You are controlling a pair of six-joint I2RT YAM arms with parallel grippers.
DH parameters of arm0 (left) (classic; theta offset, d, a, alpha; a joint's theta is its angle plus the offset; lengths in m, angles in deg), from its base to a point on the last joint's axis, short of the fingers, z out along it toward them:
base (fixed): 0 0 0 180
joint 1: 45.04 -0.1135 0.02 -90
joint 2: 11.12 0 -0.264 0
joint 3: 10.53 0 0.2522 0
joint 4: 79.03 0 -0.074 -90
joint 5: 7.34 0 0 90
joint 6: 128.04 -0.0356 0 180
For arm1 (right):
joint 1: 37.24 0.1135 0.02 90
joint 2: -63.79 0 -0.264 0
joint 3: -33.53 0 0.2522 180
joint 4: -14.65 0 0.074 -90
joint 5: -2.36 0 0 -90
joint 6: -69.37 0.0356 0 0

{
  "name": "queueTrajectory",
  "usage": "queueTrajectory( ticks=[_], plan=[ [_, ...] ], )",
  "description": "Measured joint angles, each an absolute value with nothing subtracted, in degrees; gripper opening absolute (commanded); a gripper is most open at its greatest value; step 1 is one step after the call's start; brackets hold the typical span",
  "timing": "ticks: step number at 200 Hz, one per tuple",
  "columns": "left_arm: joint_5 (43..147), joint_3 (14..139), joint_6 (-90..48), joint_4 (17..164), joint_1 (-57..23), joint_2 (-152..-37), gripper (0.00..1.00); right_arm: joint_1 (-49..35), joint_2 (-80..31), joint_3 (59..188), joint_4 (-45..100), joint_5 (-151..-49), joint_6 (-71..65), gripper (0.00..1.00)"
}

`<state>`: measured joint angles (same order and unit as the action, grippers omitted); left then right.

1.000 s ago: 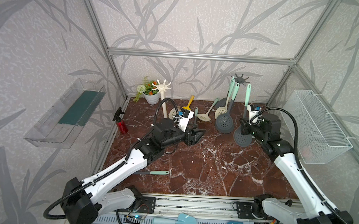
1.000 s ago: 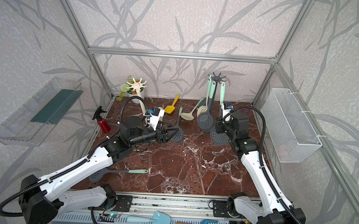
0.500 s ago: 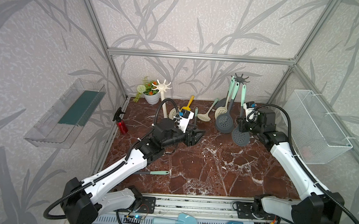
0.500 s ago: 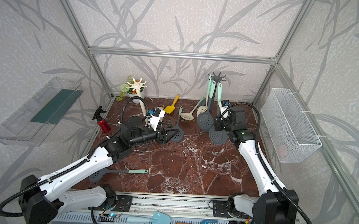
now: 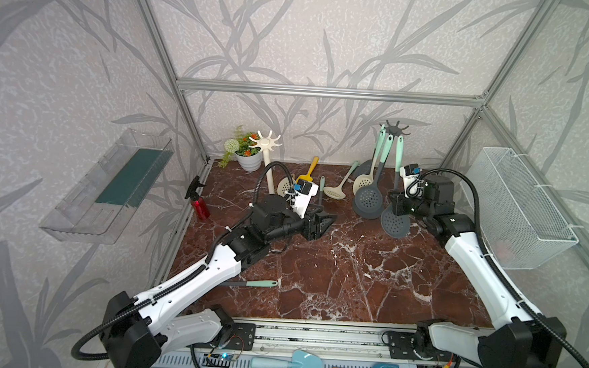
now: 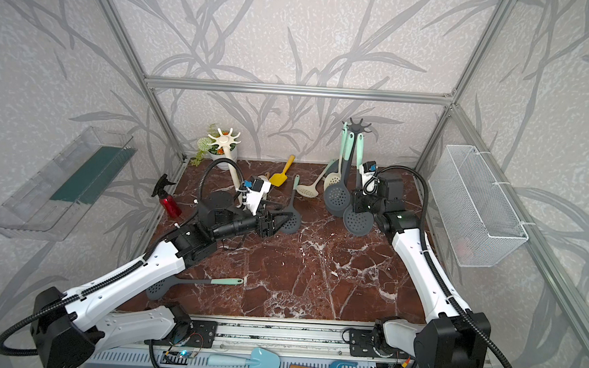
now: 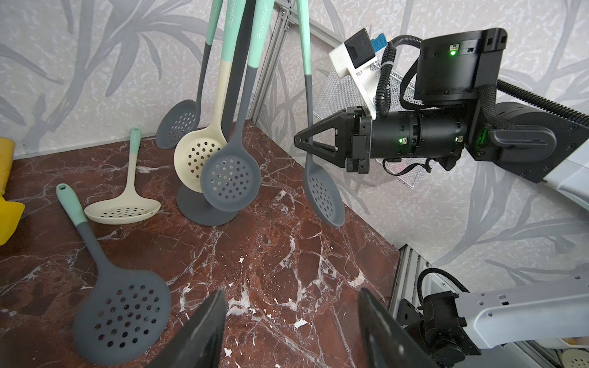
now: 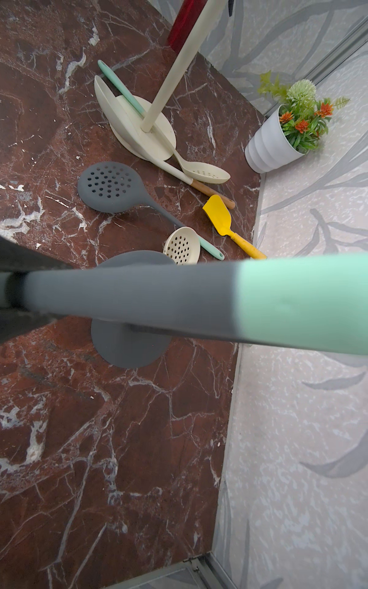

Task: Hang the skimmer on the kitchen utensil rack
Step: Hang the skimmer on the rack.

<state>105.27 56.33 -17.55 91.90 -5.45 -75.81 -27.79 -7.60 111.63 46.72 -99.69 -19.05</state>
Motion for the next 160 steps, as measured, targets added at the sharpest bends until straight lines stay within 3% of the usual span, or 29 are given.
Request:
queueTrajectory(
  ticks=[160],
  plan=[
    [105.18,56.33,-17.94,91.66,-5.45,-75.81,0.64,-29.01,-9.48,112.04,46.93,-100.21,-19.22,0.00]
  ],
)
